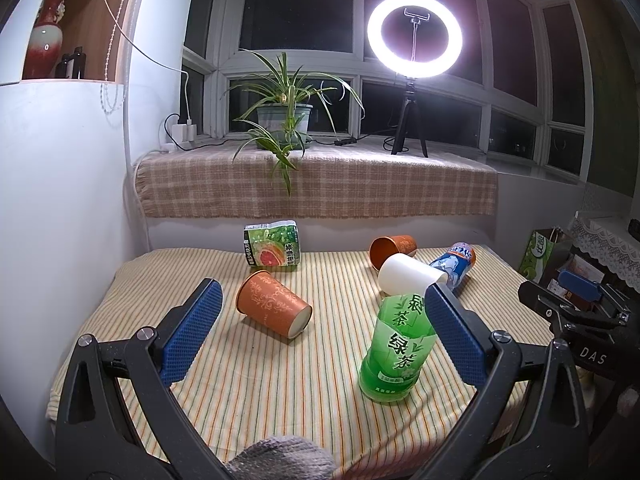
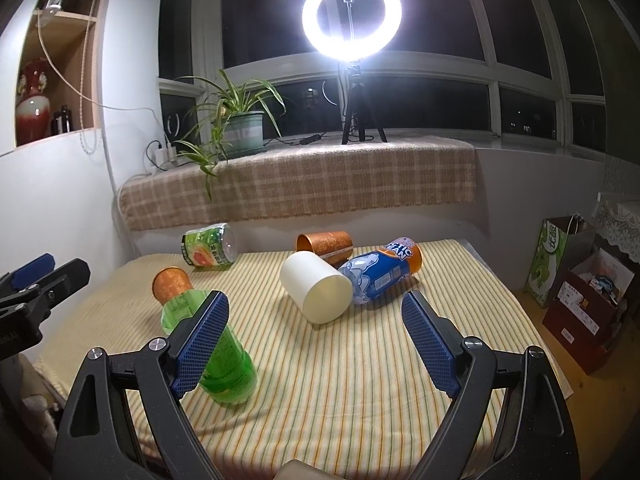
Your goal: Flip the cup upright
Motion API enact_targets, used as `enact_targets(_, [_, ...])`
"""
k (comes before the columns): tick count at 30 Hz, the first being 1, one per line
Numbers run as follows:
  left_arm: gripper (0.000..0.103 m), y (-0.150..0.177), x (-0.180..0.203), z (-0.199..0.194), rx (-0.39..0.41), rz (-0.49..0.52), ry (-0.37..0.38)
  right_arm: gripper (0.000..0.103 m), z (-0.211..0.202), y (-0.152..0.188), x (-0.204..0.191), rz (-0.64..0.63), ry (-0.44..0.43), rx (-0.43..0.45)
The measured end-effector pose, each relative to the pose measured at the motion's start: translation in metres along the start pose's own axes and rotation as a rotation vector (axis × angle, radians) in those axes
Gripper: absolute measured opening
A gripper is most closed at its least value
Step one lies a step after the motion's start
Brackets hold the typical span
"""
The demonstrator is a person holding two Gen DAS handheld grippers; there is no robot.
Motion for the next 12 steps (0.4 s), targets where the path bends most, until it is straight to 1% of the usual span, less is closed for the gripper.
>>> enact_targets(12, [0.103,-0.0024,-0.0076,-0.0006,0.007,-0.005,-0.01,0.088,0.0024,0.001,-0.0016,-0.007,-0.007,-0.01])
Point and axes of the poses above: each gripper's, at about its wrist camera, not at the fingertips, and z roughly the way its jaws point, x to its right, y to its underside, the point moved 5 cm from there along z, roughly the way its jaws point, and after that the axes turned 5 degrees about z, right-handed, at the moved point
